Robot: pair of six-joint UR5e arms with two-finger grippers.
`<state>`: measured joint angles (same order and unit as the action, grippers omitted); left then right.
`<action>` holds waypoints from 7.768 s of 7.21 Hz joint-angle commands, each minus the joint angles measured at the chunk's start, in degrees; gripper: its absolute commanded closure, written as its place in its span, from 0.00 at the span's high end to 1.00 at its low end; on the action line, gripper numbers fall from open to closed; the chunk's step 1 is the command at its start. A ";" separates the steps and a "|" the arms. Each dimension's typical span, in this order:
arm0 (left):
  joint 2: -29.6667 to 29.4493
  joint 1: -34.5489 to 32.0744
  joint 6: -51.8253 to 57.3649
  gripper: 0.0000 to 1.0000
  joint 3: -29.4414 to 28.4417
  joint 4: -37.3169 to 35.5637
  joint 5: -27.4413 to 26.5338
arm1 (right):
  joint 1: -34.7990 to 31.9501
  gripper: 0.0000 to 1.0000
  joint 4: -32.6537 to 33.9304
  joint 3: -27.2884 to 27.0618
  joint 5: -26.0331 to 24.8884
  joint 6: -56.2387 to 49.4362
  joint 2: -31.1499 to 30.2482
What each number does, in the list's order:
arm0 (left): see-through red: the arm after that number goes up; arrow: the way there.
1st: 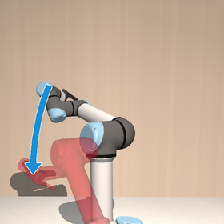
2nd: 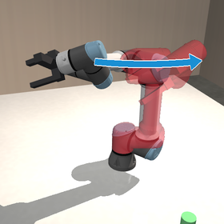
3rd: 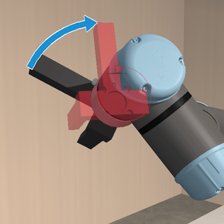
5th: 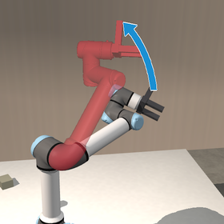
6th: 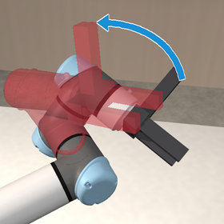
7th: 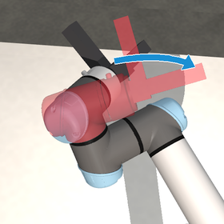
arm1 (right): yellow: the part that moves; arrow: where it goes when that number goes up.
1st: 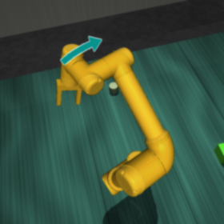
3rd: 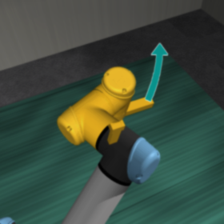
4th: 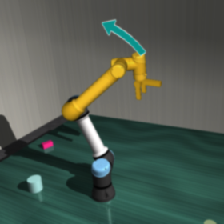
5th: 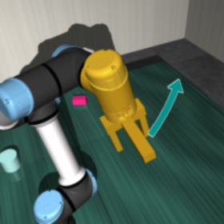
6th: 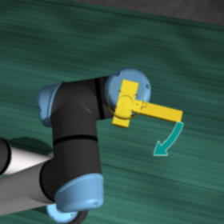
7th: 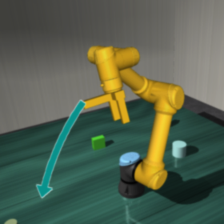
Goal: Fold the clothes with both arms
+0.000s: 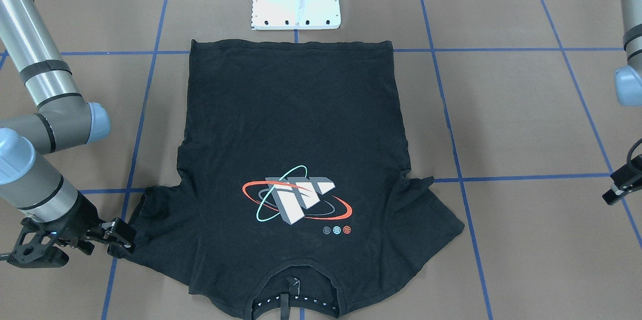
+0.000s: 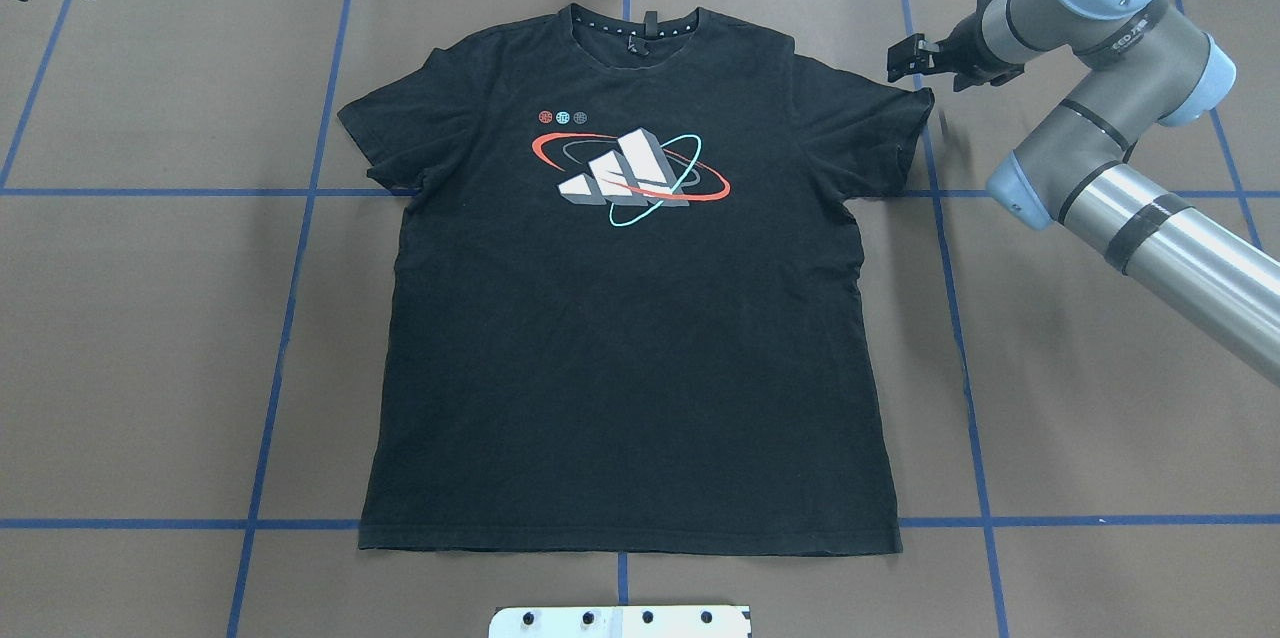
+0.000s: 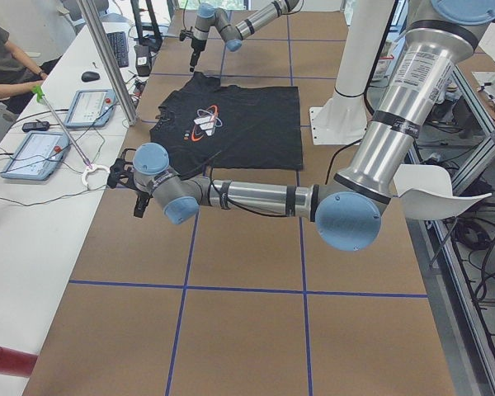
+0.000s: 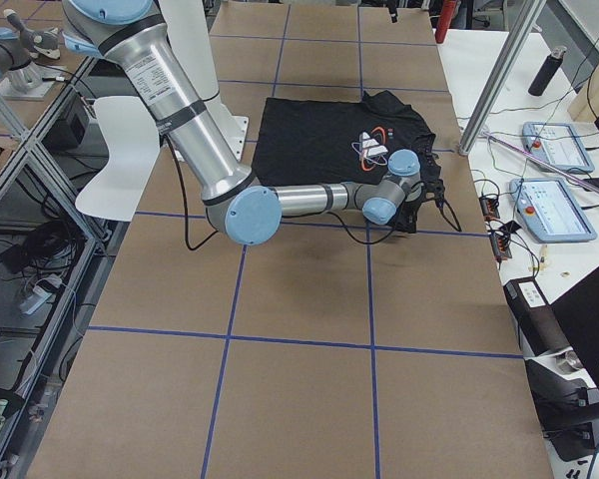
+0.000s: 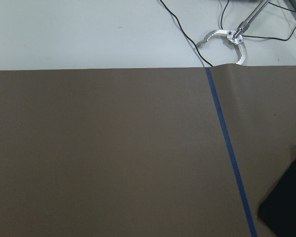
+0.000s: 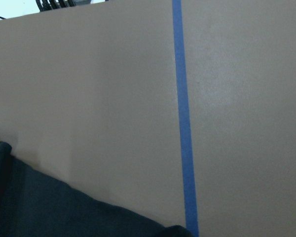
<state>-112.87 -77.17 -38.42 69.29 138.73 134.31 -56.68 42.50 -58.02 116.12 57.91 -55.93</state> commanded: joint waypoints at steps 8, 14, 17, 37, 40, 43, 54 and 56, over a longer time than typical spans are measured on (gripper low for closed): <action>0.02 -0.08 -0.16 1.00 0.23 0.05 0.07 | 0.52 0.00 0.30 2.73 -1.16 0.36 1.26; -0.07 -0.09 -0.34 1.00 0.32 0.05 0.07 | -0.11 0.00 3.46 1.24 2.79 8.44 11.53; 0.01 -0.09 -0.34 1.00 0.32 0.05 0.16 | 10.25 0.00 3.82 2.20 -8.50 13.42 18.12; -11.85 23.64 -26.18 0.84 -15.23 16.22 -20.67 | 1.84 1.00 3.64 4.14 -0.63 16.27 21.13; -11.94 24.87 -26.18 0.82 -15.41 16.05 -20.76 | 1.40 1.00 3.64 4.14 -0.63 16.35 21.13; -11.68 24.70 -26.09 0.78 -15.59 16.05 -20.76 | 1.31 1.00 3.64 4.14 -0.63 16.27 21.13; -11.76 24.61 -26.09 0.36 -15.85 15.70 -20.67 | 1.05 1.00 3.55 4.14 -0.28 16.35 20.95; -11.85 24.61 -26.26 0.10 -15.85 15.61 -20.67 | 1.13 1.00 3.55 4.14 -0.19 16.27 20.87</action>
<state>-124.67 -52.56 -64.56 53.42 154.42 113.64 -55.60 46.07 -53.88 115.87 74.24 -35.00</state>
